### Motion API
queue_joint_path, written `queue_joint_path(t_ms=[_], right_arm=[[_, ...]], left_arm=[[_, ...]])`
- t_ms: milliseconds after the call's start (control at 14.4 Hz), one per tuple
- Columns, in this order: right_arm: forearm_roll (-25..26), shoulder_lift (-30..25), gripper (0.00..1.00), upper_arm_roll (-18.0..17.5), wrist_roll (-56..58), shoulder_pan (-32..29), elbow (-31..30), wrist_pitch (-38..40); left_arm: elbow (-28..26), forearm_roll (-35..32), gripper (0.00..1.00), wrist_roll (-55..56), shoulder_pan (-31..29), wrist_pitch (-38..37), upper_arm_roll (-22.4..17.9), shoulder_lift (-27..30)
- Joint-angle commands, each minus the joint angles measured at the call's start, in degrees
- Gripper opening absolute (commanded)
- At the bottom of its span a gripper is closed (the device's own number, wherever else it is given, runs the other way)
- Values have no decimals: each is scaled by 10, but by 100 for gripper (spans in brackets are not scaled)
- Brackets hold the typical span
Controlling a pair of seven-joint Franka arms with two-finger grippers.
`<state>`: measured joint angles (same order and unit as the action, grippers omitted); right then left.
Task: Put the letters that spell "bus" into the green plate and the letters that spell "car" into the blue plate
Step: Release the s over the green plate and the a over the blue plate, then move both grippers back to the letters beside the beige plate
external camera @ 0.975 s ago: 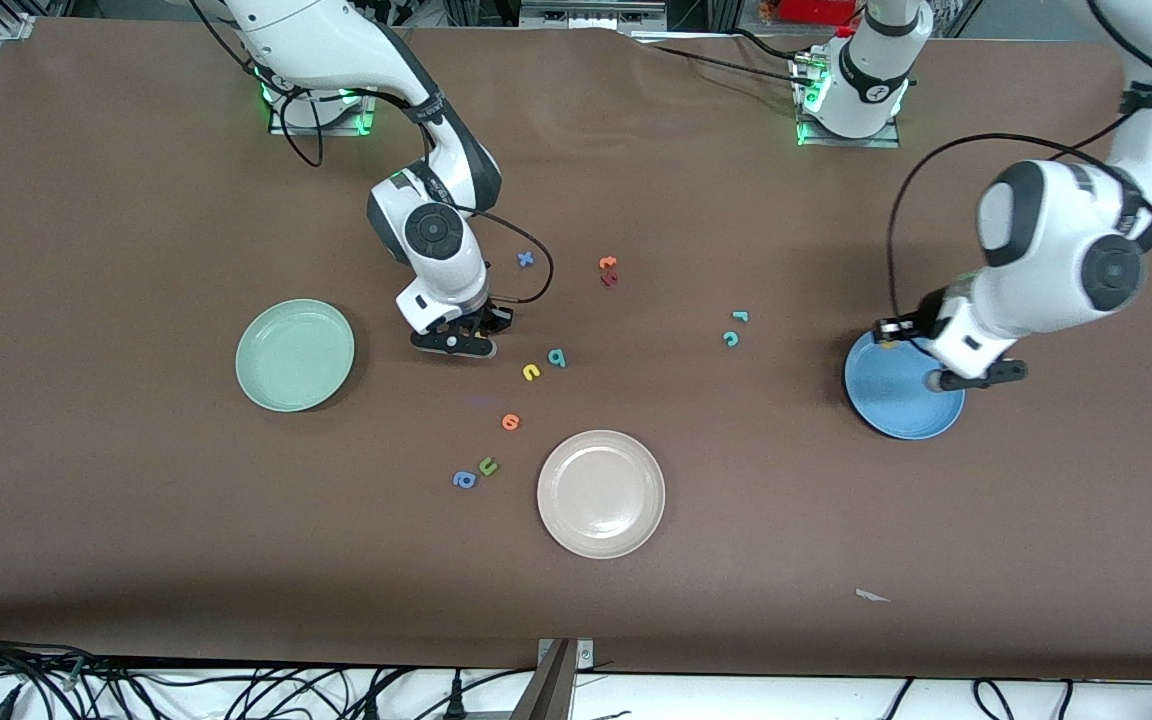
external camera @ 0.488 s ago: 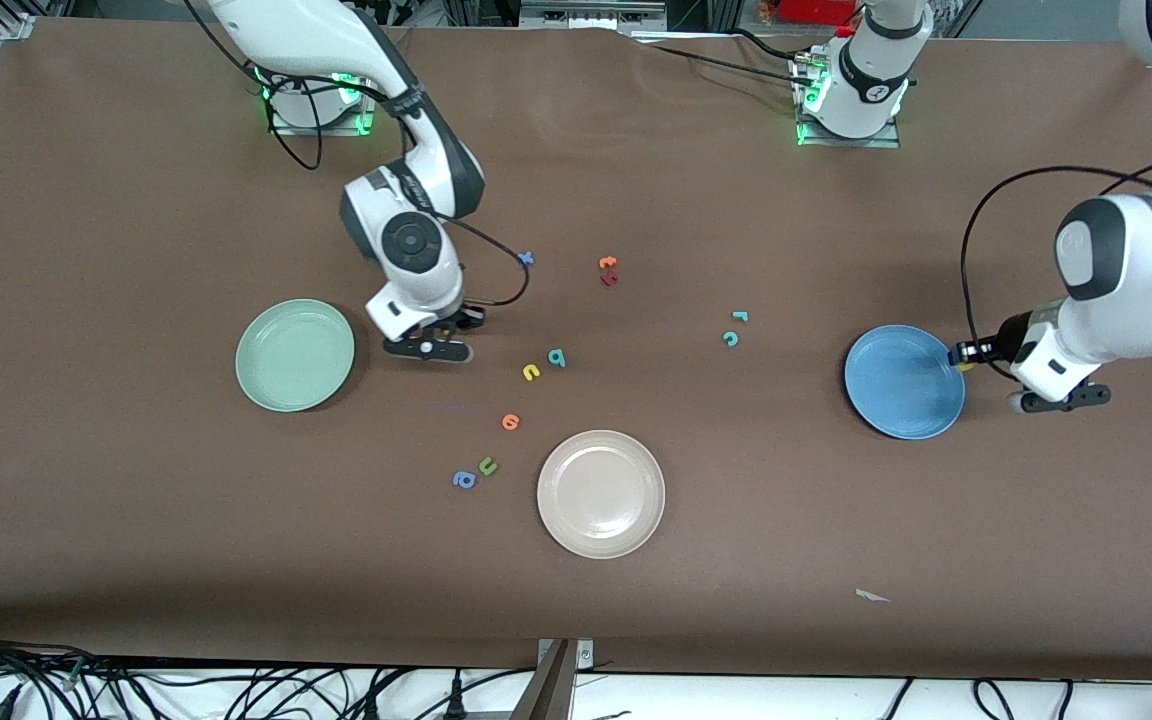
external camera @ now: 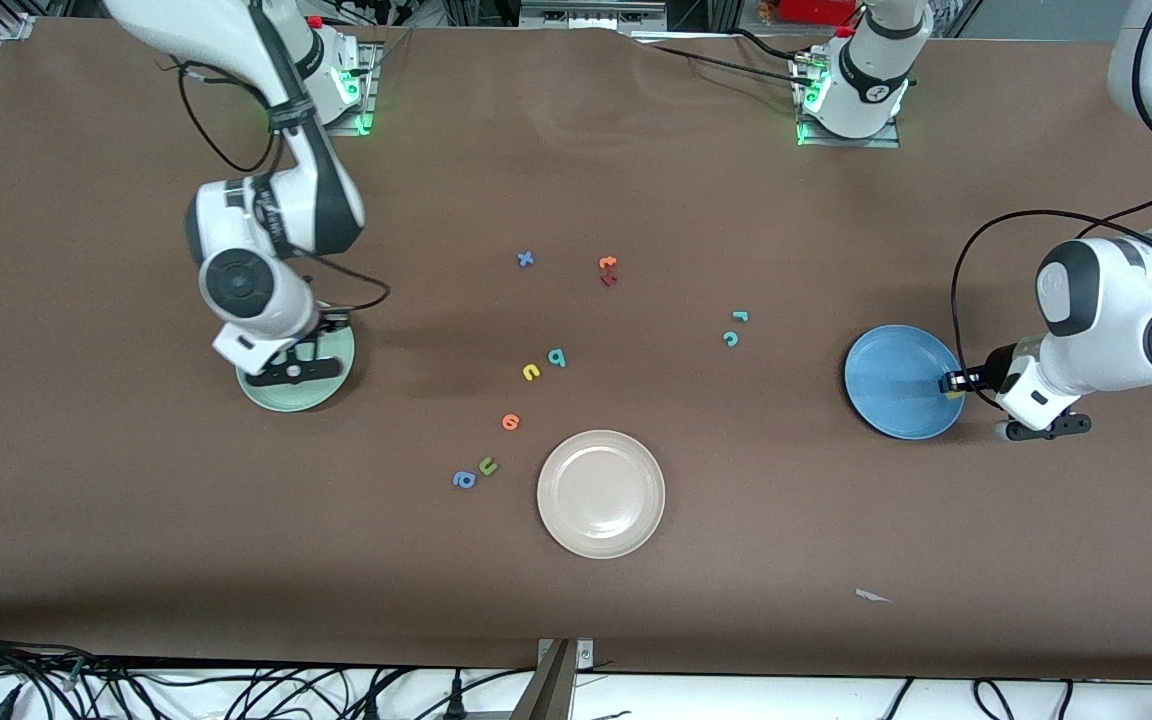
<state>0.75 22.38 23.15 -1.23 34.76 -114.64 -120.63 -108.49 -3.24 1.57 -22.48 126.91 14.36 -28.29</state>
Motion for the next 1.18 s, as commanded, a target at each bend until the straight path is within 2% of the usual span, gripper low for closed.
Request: queue_joint_path(t_ms=[0, 139, 279, 418, 557, 766, 975, 1115], right_arm=[[-6, 13, 100, 1, 28, -9, -3, -9], [-10, 13, 100, 0, 26, -9, -1, -3], [-50, 9, 100, -3, 26, 3, 4, 14], [-93, 9, 100, -8, -25, 25, 6, 15], [-108, 13, 100, -22, -121, 65, 13, 2], [-117, 19, 100, -23, -230, 115, 37, -1], [-139, -1, 100, -22, -289, 130, 65, 2], [-155, 23, 99, -23, -316, 135, 101, -7]], left_arm=[[14, -12, 64, 6, -6, -5, 6, 0], [15, -12, 65, 15, -4, -8, 7, 1], [15, -11, 65, 39, 0, -10, 15, 5], [16, -11, 65, 92, 1, -16, 51, 10], [16, -11, 65, 166, 2, -16, 91, 10], [15, -11, 64, 259, 14, -16, 138, 8], [13, -11, 64, 331, 66, -14, 142, 4], [13, -11, 63, 367, 100, -9, 142, -10]])
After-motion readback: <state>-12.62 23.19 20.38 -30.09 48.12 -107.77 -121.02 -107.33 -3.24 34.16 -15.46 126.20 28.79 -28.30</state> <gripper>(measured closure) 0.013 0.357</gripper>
